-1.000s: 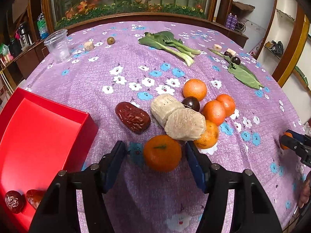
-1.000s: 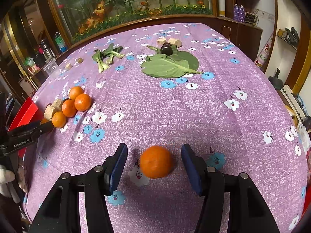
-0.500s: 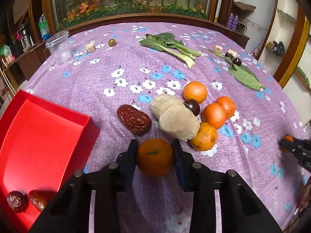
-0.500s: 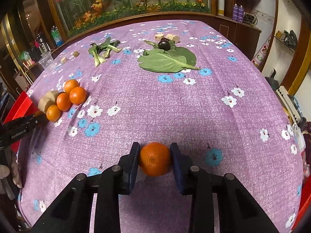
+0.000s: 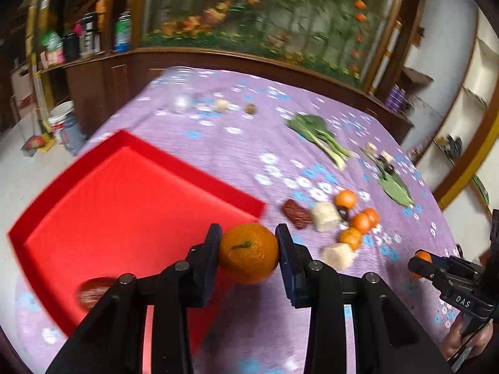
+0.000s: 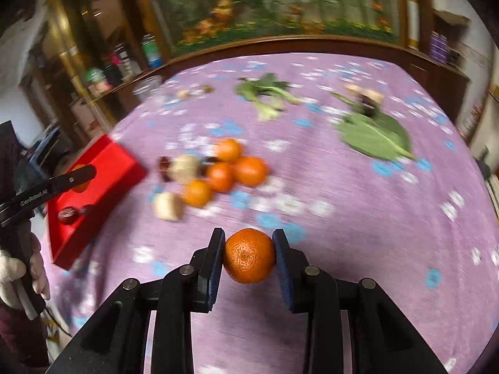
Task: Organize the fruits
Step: 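Carry both oranges over the red tray and open both grippers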
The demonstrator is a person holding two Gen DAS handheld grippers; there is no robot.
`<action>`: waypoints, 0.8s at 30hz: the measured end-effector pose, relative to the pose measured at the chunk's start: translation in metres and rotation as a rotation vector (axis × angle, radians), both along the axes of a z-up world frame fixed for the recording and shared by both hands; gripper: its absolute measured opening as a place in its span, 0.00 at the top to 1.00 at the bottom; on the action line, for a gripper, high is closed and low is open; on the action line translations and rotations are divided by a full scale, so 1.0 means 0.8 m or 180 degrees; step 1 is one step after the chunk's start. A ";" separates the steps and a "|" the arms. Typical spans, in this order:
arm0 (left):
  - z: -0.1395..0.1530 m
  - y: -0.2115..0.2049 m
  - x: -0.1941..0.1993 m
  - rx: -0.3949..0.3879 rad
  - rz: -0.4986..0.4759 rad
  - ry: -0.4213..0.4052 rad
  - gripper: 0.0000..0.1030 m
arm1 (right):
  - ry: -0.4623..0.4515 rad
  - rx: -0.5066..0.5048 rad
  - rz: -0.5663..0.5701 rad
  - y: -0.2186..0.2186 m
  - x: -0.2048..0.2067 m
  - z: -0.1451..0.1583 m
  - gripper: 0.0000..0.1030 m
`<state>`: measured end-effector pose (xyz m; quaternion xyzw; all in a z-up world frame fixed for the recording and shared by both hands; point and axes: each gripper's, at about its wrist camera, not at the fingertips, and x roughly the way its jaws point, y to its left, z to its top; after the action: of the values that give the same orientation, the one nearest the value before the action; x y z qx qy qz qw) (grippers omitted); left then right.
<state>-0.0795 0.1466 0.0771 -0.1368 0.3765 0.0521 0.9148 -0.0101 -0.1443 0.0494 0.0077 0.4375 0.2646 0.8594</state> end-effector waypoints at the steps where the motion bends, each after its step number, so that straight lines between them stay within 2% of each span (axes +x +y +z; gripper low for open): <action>1: 0.002 0.012 -0.005 -0.0005 0.0069 -0.0003 0.67 | -0.0003 0.0023 0.0066 0.012 -0.001 0.003 0.67; 5: 0.006 0.070 -0.022 -0.0119 0.0373 -0.0004 0.67 | -0.0028 0.0260 0.0421 0.071 -0.008 0.027 0.67; 8: 0.000 0.111 -0.026 -0.0116 0.0620 0.0064 0.67 | 0.0013 0.0477 0.0709 0.126 -0.009 0.042 0.67; 11: -0.009 0.147 -0.026 -0.0162 0.0780 0.0115 0.67 | 0.0004 0.0446 0.0946 0.179 -0.011 0.044 0.67; 16: -0.023 0.186 -0.016 -0.0202 0.0893 0.0192 0.67 | 0.0043 0.0370 0.1212 0.263 -0.006 0.031 0.67; 21: -0.045 0.197 -0.005 -0.0246 0.0897 0.0329 0.67 | 0.0308 0.0407 0.1240 0.300 0.013 0.000 0.66; 24: -0.051 0.200 -0.004 -0.0244 0.0943 0.0336 0.66 | 0.0352 0.0322 0.1258 0.322 0.022 -0.011 0.65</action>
<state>-0.0824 0.3069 0.0365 -0.2228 0.4016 0.1790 0.8701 0.0075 0.1133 0.0403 -0.0206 0.4631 0.4489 0.7640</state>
